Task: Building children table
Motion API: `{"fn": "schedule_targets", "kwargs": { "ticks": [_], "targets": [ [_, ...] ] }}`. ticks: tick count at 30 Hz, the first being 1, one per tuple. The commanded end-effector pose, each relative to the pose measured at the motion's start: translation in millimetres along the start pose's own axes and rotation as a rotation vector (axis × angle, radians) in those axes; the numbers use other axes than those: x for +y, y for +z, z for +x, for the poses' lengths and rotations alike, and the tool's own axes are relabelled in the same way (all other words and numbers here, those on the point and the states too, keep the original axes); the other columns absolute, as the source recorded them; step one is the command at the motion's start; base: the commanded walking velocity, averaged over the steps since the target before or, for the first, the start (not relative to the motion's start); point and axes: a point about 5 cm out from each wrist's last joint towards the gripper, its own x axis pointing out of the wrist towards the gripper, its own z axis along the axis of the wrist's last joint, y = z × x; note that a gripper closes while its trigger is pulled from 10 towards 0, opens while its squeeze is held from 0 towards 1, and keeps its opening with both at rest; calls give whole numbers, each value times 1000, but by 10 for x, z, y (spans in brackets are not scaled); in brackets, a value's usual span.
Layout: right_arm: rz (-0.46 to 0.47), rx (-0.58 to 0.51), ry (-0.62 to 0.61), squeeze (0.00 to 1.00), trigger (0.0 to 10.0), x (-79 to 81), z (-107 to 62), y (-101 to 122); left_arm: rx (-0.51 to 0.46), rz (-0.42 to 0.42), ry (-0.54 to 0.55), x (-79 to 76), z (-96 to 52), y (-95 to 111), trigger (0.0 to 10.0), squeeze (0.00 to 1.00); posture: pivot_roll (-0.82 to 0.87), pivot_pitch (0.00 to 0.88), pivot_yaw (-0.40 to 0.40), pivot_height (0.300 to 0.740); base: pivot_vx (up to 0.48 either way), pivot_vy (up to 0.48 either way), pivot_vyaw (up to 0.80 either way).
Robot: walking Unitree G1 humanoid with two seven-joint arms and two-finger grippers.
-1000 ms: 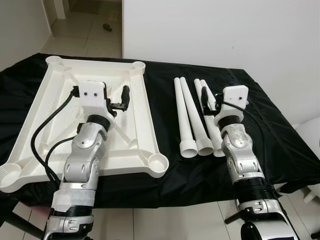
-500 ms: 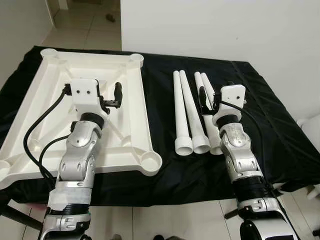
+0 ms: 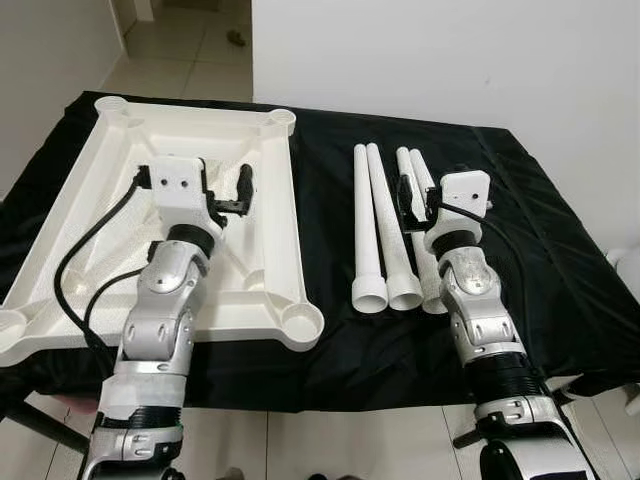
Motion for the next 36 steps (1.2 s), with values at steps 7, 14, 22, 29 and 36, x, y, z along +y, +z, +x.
{"fn": "schedule_targets", "kwargs": {
  "ticks": [7,14,22,29,36],
  "targets": [
    [-9,2,-12,0,10000,-21,-10,-7,14,21,-27,-40,2,-40,10000,0,174,0,-63,740,0,-36,0],
    [-8,3,-14,0,10000,-20,-17,-11,19,19,-27,-31,-2,-43,10000,0,175,6,-62,740,0,-293,0],
    [-8,9,-20,0,10000,-28,-33,-20,26,16,-26,-23,0,-47,10000,0,173,16,-55,740,0,-334,0],
    [-10,13,-25,0,10000,-38,-47,-28,24,17,-9,-18,0,-44,10000,0,173,33,-50,740,0,-181,0],
    [-8,19,-28,0,10000,-35,-58,-36,30,22,9,12,-5,-51,10000,0,177,45,-46,740,0,0,0]
  ]
}}
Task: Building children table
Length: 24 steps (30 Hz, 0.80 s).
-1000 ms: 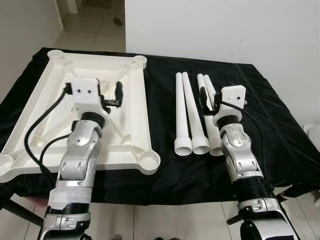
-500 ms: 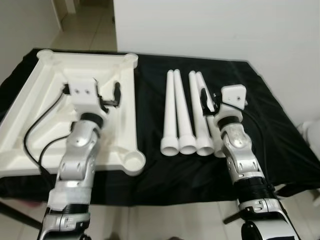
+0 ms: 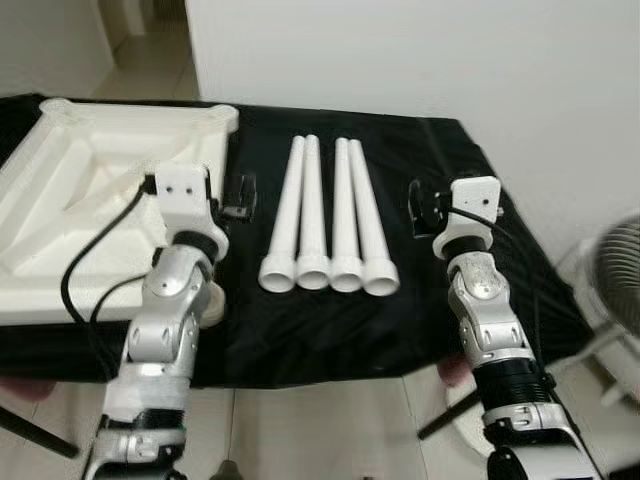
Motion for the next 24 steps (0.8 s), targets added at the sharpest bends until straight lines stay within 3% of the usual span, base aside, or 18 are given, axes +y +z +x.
{"fn": "schedule_targets", "kwargs": {
  "ticks": [1,15,24],
  "targets": [
    [0,0,5,0,10000,29,4,13,16,11,34,61,-14,-15,10000,0,177,45,-46,740,0,0,0],
    [5,5,3,0,10000,46,-3,9,52,4,46,83,-17,-57,10000,0,181,53,-43,740,0,0,0],
    [5,8,-2,0,10000,47,-12,4,62,3,41,81,-14,-66,10000,0,179,55,-36,740,0,370,0]
  ]
}}
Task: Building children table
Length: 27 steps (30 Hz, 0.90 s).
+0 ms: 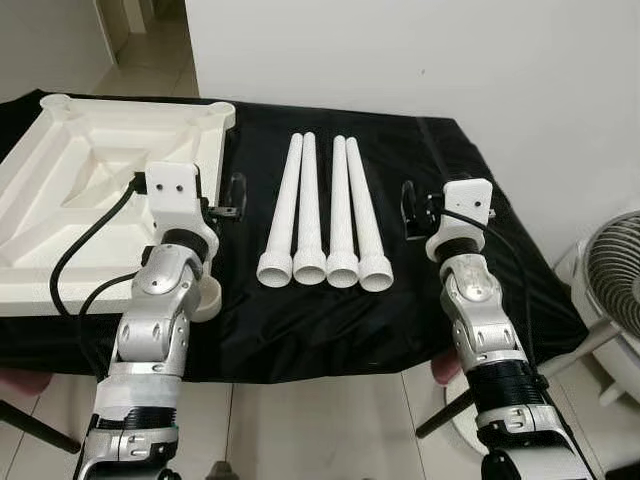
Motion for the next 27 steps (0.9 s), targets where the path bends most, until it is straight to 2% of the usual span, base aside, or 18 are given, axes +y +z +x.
{"fn": "schedule_targets", "kwargs": {
  "ticks": [1,19,27],
  "targets": [
    [-1,0,3,0,10000,24,-7,8,20,8,28,43,-5,-26,10000,0,179,55,-36,740,0,401,0],
    [1,1,2,0,10000,36,-6,6,19,4,23,38,6,-15,10000,0,180,53,-34,740,0,440,0],
    [-2,-1,2,0,10000,31,-5,11,6,17,23,26,1,-1,10000,0,179,54,-34,740,0,79,0]
  ]
}}
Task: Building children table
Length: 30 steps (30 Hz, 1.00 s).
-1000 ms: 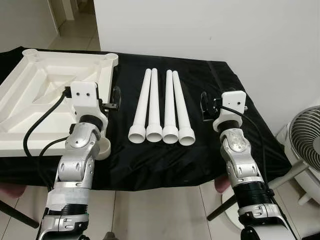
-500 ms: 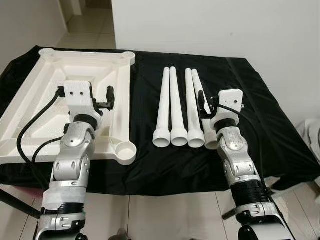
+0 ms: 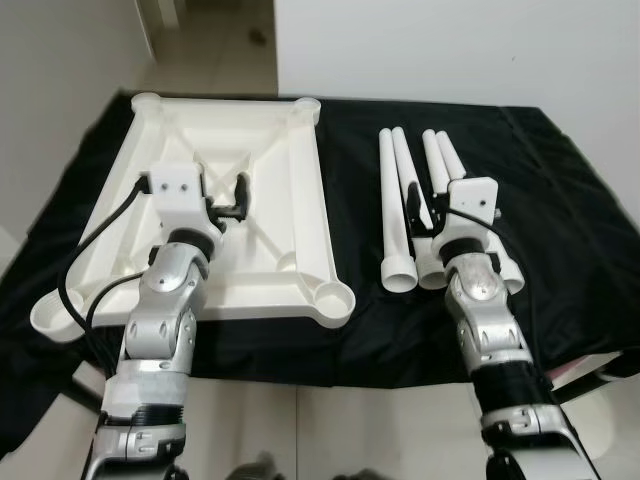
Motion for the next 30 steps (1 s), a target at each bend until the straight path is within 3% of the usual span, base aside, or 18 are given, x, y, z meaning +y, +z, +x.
{"fn": "schedule_targets", "kwargs": {
  "ticks": [1,25,30],
  "targets": [
    [0,-9,20,0,10000,64,6,25,8,19,26,75,-30,-19,10000,0,179,54,-34,740,0,0,0],
    [-1,-13,28,0,10000,80,29,38,-4,53,-5,50,-31,0,10000,0,182,48,-43,740,0,0,0],
    [-1,-13,30,0,10000,85,34,36,-1,52,-6,53,-22,-6,10000,0,182,42,-43,740,0,-277,0]
  ]
}}
